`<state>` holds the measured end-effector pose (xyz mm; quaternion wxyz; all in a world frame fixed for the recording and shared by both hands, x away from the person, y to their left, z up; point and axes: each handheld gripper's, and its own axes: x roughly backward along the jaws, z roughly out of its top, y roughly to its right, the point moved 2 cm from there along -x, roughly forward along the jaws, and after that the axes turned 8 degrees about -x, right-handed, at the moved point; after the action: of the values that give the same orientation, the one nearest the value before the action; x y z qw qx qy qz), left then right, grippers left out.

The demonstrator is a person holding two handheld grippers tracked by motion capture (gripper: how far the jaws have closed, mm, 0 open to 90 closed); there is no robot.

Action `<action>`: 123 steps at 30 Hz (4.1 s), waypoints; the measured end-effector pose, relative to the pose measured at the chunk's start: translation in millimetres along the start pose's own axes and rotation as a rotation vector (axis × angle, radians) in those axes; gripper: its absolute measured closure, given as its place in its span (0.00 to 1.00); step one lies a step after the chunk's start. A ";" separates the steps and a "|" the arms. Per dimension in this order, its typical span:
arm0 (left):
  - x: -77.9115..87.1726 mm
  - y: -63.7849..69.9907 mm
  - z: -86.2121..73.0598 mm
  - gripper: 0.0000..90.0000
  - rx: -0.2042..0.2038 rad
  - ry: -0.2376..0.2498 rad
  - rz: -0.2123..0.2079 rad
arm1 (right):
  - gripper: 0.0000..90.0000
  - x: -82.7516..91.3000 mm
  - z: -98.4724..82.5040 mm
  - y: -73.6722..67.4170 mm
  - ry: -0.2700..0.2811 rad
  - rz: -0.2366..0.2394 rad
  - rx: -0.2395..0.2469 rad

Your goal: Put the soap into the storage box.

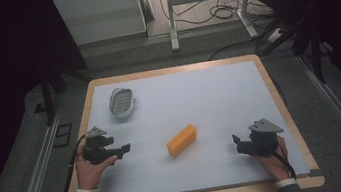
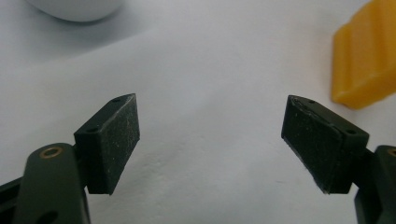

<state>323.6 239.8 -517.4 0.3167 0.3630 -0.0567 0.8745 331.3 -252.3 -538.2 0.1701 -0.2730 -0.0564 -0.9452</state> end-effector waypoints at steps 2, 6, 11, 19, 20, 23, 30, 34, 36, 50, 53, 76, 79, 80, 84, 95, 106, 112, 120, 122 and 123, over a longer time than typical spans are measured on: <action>1.0 0.1 -0.8 0.21 -0.007 -0.014 0.021 | 0.08 -0.9 0.2 0.9 -0.010 0.011 -0.012; 3.8 0.3 -1.1 0.21 0.002 -0.002 0.025 | 0.08 -0.2 0.1 1.7 -0.005 0.014 -0.019; 10.8 4.6 1.2 0.22 -0.010 0.013 0.043 | 0.08 0.9 0.0 3.4 0.007 0.010 -0.035; 14.7 12.7 12.0 0.22 -0.072 -0.019 0.031 | 0.08 1.0 0.1 4.4 0.003 0.022 -0.045; 14.6 12.4 13.6 0.22 -0.077 -0.026 0.033 | 0.08 1.0 0.1 4.4 0.003 0.022 -0.045; 17.4 12.7 18.7 0.22 -0.089 -0.023 0.033 | 0.08 1.3 0.0 4.2 0.007 0.017 -0.041; 22.2 14.9 28.4 0.21 -0.107 -0.037 0.024 | 0.08 2.1 -0.3 3.6 0.010 0.004 -0.039; 27.3 17.3 37.0 0.21 -0.128 -0.042 0.017 | 0.08 2.3 -0.6 2.6 0.011 -0.002 -0.027; 28.6 19.4 40.3 0.21 -0.135 -0.041 0.017 | 0.08 3.2 -1.0 2.2 0.018 -0.006 -0.027; 31.6 33.9 64.3 0.19 -0.183 -0.050 0.025 | 0.08 3.6 -1.3 2.8 0.017 -0.010 -0.033; 31.4 38.1 69.3 0.19 -0.201 -0.057 0.019 | 0.08 3.4 -1.4 2.7 0.016 -0.013 -0.030; 18.8 62.2 88.8 0.18 -0.293 -0.108 0.006 | 0.08 2.9 -1.4 2.2 0.012 -0.015 -0.028; 16.1 64.3 90.6 0.18 -0.301 -0.113 0.006 | 0.08 2.7 -1.4 2.7 0.011 -0.014 -0.027; 16.1 64.3 90.6 0.18 -0.301 -0.113 0.006 | 0.08 2.7 -1.4 2.7 0.011 -0.014 -0.027; 12.7 67.6 93.8 0.18 -0.310 -0.119 0.000 | 0.08 2.5 -1.5 2.1 0.008 -0.019 -0.020; 2.8 77.0 101.2 0.19 -0.337 -0.143 -0.018 | 0.08 1.9 -1.5 1.4 0.003 -0.019 -0.015; -9.8 92.5 107.4 0.19 -0.360 -0.130 -0.039 | 0.08 1.9 -1.6 1.3 0.004 -0.020 -0.013; -16.0 97.3 107.9 0.19 -0.362 -0.136 -0.054 | 0.08 2.0 -1.6 1.4 0.005 -0.021 -0.014; -25.7 109.6 112.2 0.19 -0.403 -0.159 -0.055 | 0.08 1.9 -1.6 1.4 0.004 -0.023 -0.014; -28.9 111.6 113.2 0.19 -0.395 -0.155 -0.074 | 0.08 2.0 -1.6 1.6 0.005 -0.022 -0.015; -30.9 112.5 113.0 0.19 -0.396 -0.161 -0.071 | 0.08 2.0 -1.6 1.6 0.004 -0.022 -0.015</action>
<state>341.0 97.5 -440.9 0.4069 0.3641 -0.2395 0.8028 329.5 -254.7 -538.5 0.1577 -0.2716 -0.0521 -0.9480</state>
